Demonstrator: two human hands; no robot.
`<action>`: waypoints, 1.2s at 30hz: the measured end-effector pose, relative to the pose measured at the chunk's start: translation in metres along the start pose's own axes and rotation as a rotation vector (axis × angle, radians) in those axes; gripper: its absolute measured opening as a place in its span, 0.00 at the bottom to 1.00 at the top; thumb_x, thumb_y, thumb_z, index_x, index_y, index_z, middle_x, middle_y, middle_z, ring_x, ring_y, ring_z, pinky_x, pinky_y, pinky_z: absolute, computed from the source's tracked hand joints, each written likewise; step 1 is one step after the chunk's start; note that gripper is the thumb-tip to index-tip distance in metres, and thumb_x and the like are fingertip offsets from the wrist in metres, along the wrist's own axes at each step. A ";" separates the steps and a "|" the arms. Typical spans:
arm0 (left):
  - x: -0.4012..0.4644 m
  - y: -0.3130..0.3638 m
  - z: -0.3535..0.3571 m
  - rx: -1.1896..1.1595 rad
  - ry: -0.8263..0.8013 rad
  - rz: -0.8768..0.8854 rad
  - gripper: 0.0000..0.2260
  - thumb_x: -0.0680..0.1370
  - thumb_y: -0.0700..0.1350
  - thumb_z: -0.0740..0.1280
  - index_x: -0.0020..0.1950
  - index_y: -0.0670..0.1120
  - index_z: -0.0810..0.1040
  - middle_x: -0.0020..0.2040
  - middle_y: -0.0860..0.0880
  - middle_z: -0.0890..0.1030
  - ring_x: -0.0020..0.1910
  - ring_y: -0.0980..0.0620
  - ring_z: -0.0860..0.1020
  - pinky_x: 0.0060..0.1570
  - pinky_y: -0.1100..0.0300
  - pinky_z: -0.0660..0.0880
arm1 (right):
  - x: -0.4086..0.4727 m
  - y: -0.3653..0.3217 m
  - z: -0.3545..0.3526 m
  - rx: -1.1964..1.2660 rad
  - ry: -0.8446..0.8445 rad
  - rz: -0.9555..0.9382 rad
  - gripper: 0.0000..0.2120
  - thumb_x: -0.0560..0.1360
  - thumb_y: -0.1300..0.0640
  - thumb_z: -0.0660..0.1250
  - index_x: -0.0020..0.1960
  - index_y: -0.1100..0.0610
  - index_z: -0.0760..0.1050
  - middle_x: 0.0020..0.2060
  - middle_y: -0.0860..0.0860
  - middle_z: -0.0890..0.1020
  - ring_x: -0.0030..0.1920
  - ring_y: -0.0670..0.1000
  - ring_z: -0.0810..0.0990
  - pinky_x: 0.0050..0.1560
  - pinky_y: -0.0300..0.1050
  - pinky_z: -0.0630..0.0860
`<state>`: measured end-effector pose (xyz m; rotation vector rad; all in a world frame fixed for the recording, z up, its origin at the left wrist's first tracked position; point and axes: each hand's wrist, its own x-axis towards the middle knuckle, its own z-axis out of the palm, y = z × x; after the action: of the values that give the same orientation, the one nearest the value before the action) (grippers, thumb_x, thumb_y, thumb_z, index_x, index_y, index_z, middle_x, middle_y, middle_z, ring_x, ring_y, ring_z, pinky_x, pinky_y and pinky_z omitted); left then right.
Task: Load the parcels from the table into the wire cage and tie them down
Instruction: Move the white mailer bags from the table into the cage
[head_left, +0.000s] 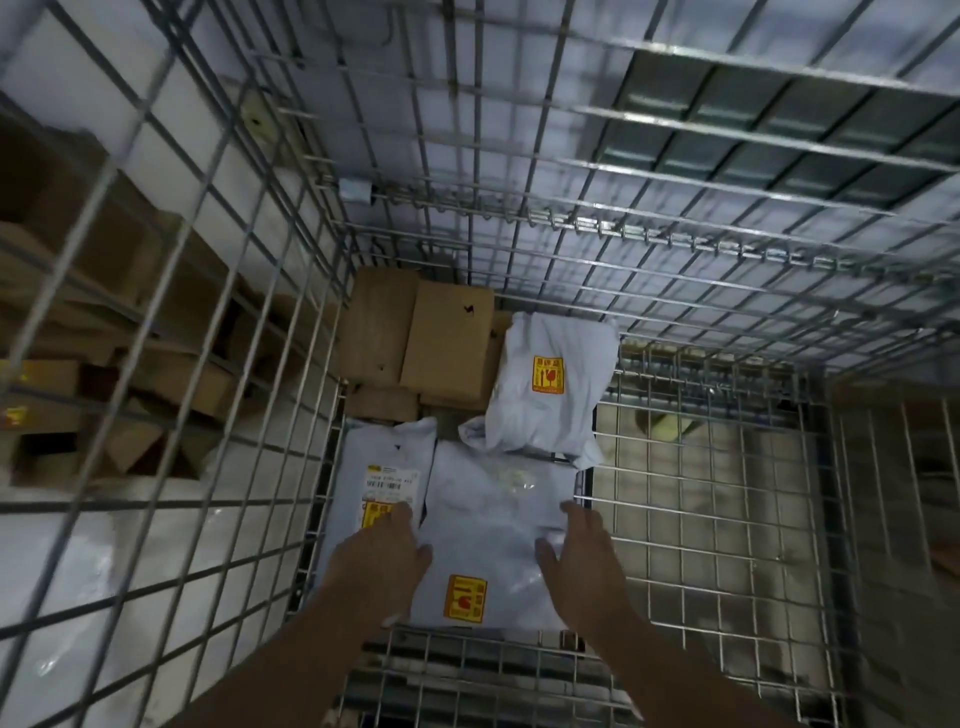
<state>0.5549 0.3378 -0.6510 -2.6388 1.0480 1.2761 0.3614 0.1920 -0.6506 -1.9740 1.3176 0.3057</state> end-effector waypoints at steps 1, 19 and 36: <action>0.002 0.000 -0.016 0.004 0.009 -0.004 0.22 0.83 0.58 0.58 0.72 0.46 0.65 0.65 0.45 0.77 0.59 0.45 0.79 0.58 0.52 0.77 | 0.005 -0.011 -0.013 -0.011 0.009 -0.018 0.27 0.81 0.49 0.63 0.76 0.55 0.61 0.70 0.54 0.69 0.68 0.55 0.71 0.65 0.49 0.72; 0.083 0.043 -0.143 -0.255 0.294 0.097 0.24 0.84 0.56 0.60 0.75 0.43 0.68 0.68 0.40 0.75 0.61 0.40 0.77 0.60 0.45 0.76 | 0.129 -0.158 -0.049 0.179 -0.055 -0.032 0.27 0.82 0.39 0.57 0.65 0.62 0.73 0.59 0.60 0.81 0.58 0.59 0.79 0.57 0.51 0.76; 0.006 0.047 -0.126 -0.268 0.287 0.114 0.22 0.81 0.54 0.65 0.73 0.49 0.70 0.67 0.45 0.72 0.62 0.44 0.76 0.60 0.47 0.76 | 0.049 -0.141 -0.047 0.204 -0.067 -0.040 0.24 0.83 0.43 0.54 0.60 0.62 0.77 0.53 0.60 0.81 0.50 0.58 0.79 0.46 0.45 0.69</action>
<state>0.6166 0.2603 -0.5593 -3.0788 1.1495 1.1529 0.4972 0.1545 -0.5831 -1.8014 1.2157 0.2071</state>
